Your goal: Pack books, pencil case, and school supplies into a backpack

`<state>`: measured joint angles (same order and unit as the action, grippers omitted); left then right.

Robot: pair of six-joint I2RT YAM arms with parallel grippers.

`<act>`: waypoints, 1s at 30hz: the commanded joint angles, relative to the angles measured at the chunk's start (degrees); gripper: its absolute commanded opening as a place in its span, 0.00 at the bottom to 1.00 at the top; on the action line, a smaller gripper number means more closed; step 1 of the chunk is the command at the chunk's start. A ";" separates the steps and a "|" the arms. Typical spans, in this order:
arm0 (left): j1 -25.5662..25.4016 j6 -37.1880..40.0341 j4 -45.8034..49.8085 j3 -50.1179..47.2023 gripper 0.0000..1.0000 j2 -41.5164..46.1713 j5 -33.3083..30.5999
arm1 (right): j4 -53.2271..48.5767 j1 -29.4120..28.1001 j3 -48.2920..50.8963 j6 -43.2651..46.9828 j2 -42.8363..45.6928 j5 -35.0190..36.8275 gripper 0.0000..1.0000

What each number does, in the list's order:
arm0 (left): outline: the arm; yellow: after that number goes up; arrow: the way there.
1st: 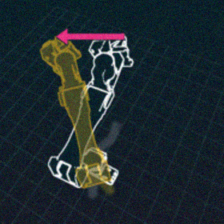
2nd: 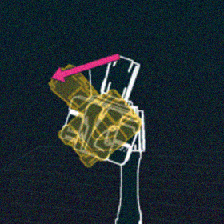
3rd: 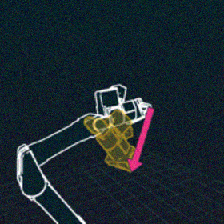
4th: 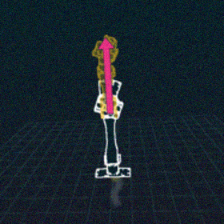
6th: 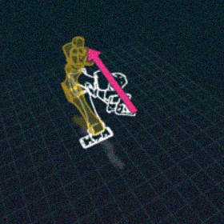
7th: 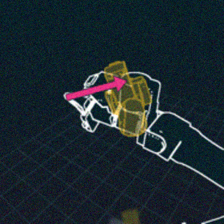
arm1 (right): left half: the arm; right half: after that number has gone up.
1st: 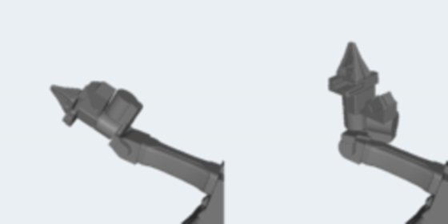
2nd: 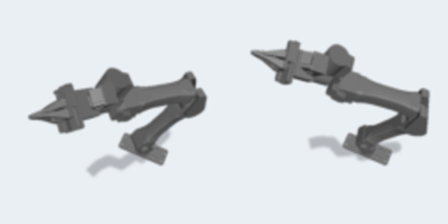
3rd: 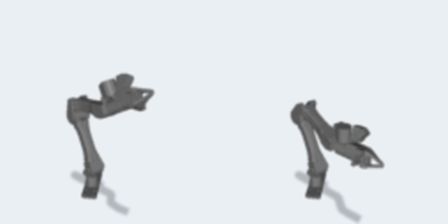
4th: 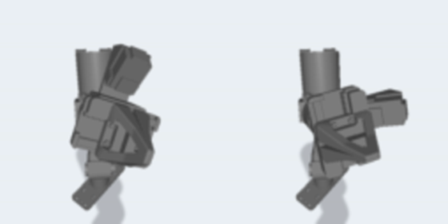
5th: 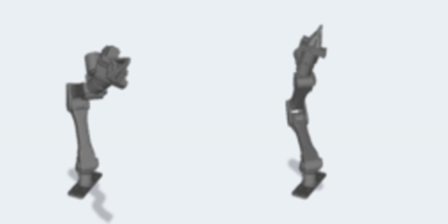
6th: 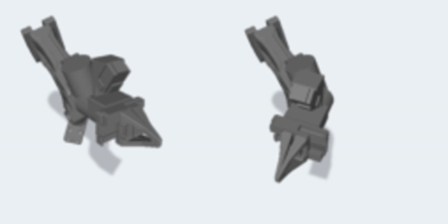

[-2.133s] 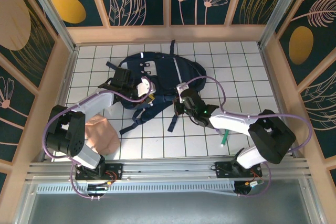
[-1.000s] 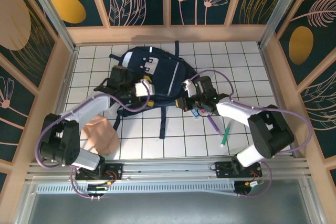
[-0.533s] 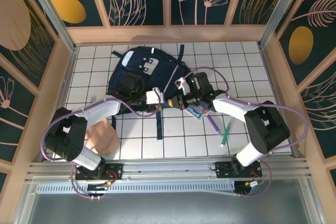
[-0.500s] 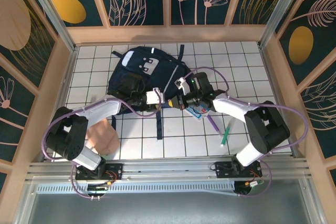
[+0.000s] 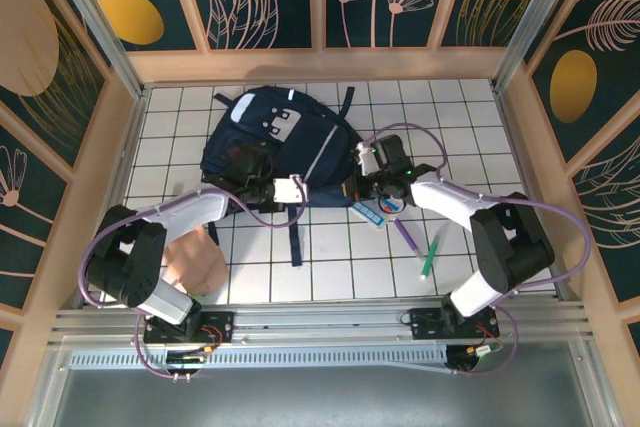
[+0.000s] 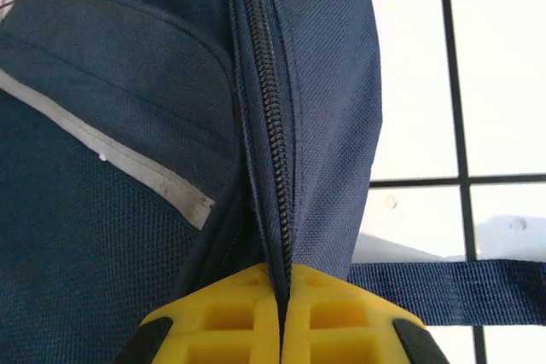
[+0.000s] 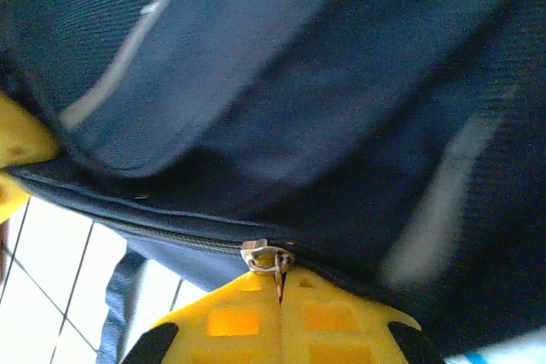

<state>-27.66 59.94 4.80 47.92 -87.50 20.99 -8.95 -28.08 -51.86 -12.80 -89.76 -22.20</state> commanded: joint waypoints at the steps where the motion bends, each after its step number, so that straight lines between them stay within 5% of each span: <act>1: 5.17 5.18 2.92 -1.78 0.00 4.96 -1.95 | -5.46 5.55 0.23 -2.31 0.54 10.02 0.00; 9: 15.02 2.82 -6.70 -3.47 0.06 6.78 -0.09 | -1.85 3.87 -1.72 3.35 -0.30 0.08 0.00; 11: 17.21 -4.02 -9.15 -1.91 0.76 5.21 1.63 | -1.67 1.14 -2.90 5.03 -0.78 -2.95 0.00; 12: 17.65 -7.31 -9.21 -0.98 0.98 4.34 2.08 | -1.20 -0.41 -3.26 5.37 -1.03 -4.39 0.00; 16: 18.08 -23.86 0.43 7.46 0.99 -1.22 8.29 | 3.44 -7.02 -4.80 3.09 -3.39 -9.60 0.00; 19: 17.71 -25.21 0.76 4.97 0.99 1.76 23.44 | 5.43 -9.83 -7.74 0.44 -6.63 -10.45 0.00; 21: 15.28 -24.37 -3.23 -0.85 0.99 6.64 26.90 | 6.42 -10.24 -9.30 -1.26 -8.48 -10.19 0.00; 25: 6.07 -19.51 1.39 -4.27 0.99 9.84 18.97 | 8.13 -10.53 -10.77 -2.36 -9.90 -11.41 0.00; 30: 3.46 -20.83 -3.29 -5.03 0.88 8.32 11.10 | 9.13 -11.10 -10.62 -2.27 -10.50 -14.71 0.00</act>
<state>-24.01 39.11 3.53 43.44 -78.37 35.90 -2.72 -38.48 -60.73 -14.13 -99.61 -33.15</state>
